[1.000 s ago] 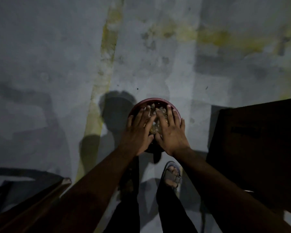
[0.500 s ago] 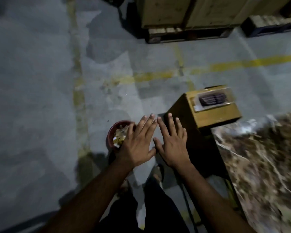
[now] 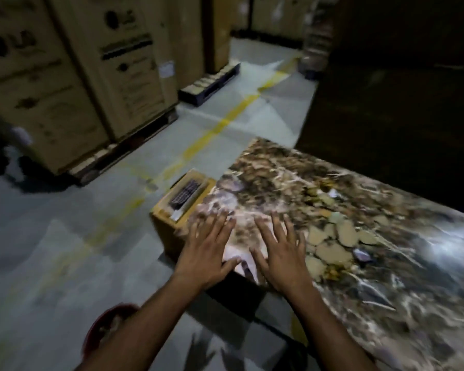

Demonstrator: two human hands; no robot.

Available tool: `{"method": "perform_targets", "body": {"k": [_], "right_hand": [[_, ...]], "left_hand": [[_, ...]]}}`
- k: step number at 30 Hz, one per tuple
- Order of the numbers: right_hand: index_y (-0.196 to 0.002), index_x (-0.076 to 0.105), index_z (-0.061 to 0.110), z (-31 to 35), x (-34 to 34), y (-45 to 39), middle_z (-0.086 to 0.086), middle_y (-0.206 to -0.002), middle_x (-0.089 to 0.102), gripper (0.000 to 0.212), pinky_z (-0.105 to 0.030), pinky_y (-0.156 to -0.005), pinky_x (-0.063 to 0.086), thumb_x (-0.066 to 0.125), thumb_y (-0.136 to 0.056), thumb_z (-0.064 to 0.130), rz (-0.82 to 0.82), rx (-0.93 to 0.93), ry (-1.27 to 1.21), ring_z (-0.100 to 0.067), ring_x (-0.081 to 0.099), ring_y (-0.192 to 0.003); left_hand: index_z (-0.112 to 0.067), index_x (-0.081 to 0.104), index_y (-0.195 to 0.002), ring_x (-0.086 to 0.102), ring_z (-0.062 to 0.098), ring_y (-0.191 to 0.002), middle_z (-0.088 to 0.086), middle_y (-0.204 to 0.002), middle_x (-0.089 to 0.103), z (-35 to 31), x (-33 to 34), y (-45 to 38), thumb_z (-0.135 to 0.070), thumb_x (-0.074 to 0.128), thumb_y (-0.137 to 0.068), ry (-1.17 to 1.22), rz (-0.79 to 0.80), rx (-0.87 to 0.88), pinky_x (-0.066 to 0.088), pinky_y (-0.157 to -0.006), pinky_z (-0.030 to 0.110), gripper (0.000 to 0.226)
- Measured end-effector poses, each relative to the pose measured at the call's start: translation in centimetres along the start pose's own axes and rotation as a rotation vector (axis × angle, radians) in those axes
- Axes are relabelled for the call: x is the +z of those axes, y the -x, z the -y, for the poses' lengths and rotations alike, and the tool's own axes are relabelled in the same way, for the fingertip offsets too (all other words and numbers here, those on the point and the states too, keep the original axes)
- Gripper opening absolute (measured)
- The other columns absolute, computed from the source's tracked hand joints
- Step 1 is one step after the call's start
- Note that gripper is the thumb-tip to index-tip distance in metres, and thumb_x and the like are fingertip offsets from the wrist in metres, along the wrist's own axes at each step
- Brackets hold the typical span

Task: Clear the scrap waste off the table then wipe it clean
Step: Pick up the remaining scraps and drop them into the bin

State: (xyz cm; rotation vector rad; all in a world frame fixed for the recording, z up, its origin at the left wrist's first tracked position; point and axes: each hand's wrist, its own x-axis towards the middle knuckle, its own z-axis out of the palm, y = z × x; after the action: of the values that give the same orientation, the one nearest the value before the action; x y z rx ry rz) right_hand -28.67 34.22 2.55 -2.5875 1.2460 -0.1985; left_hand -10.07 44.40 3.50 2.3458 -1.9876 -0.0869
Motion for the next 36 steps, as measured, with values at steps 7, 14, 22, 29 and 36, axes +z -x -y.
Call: {"method": "perform_targets", "body": {"k": [7, 14, 22, 29, 36], "right_hand": [[-0.154, -0.006, 0.057, -17.3, -3.8, 1.3, 0.008, -0.167, -0.019, 0.065, -0.058, -0.121, 0.000, 0.013, -0.094, 0.072, 0.006, 0.213, -0.006, -0.024, -0.011, -0.156], [-0.155, -0.005, 0.052, -26.1, -6.2, 1.7, 0.006, -0.169, -0.018, 0.064, -0.057, -0.122, 0.003, 0.023, -0.099, 0.067, 0.033, 0.326, -0.016, -0.025, -0.015, -0.156], [-0.155, -0.007, 0.054, -28.5, -4.9, 0.9, 0.005, -0.168, -0.020, 0.066, -0.056, -0.122, 0.006, 0.025, -0.098, 0.068, 0.062, 0.480, -0.077, -0.030, -0.010, -0.156], [-0.155, -0.007, 0.054, -27.2, 1.3, 2.8, 0.001, -0.164, -0.028, 0.091, -0.061, -0.121, 0.001, -0.015, -0.071, 0.088, 0.173, 0.592, -0.170, -0.033, -0.016, -0.155], [-0.158, 0.004, 0.046, -24.2, 4.9, 0.9, -0.002, -0.170, -0.014, 0.069, -0.061, -0.120, 0.000, -0.005, -0.093, 0.068, 0.180, 0.733, -0.175, -0.032, -0.010, -0.156]], "left_hand": [[-0.031, 0.004, -0.162, 0.031, 0.026, -0.148, 0.002, -0.165, 0.029, -13.8, 3.2, -10.8, -0.078, 0.017, -0.095, 0.110, 0.109, 0.077, 0.013, -0.114, 0.047, 0.083], [-0.030, 0.016, -0.161, 0.018, 0.023, -0.154, -0.001, -0.169, 0.015, -21.4, 4.9, -16.6, -0.083, 0.028, -0.091, 0.079, 0.172, 0.194, 0.009, -0.118, 0.046, 0.088], [-0.042, -0.016, -0.156, -0.019, 0.019, -0.152, -0.010, -0.165, -0.027, -22.0, 6.7, -21.0, -0.091, 0.017, -0.085, 0.050, 0.200, 0.294, 0.003, -0.121, 0.051, 0.092], [-0.043, 0.044, -0.149, 0.060, 0.045, -0.121, 0.009, -0.155, 0.045, -19.2, 10.5, -19.1, -0.107, 0.029, -0.059, -0.059, 0.382, 0.254, 0.053, -0.064, 0.069, 0.111], [-0.051, 0.040, -0.149, 0.017, 0.041, -0.150, 0.010, -0.164, 0.029, -18.5, 16.8, -18.3, -0.095, 0.030, -0.077, -0.040, 0.344, 0.316, 0.051, -0.070, 0.073, 0.084]]}}
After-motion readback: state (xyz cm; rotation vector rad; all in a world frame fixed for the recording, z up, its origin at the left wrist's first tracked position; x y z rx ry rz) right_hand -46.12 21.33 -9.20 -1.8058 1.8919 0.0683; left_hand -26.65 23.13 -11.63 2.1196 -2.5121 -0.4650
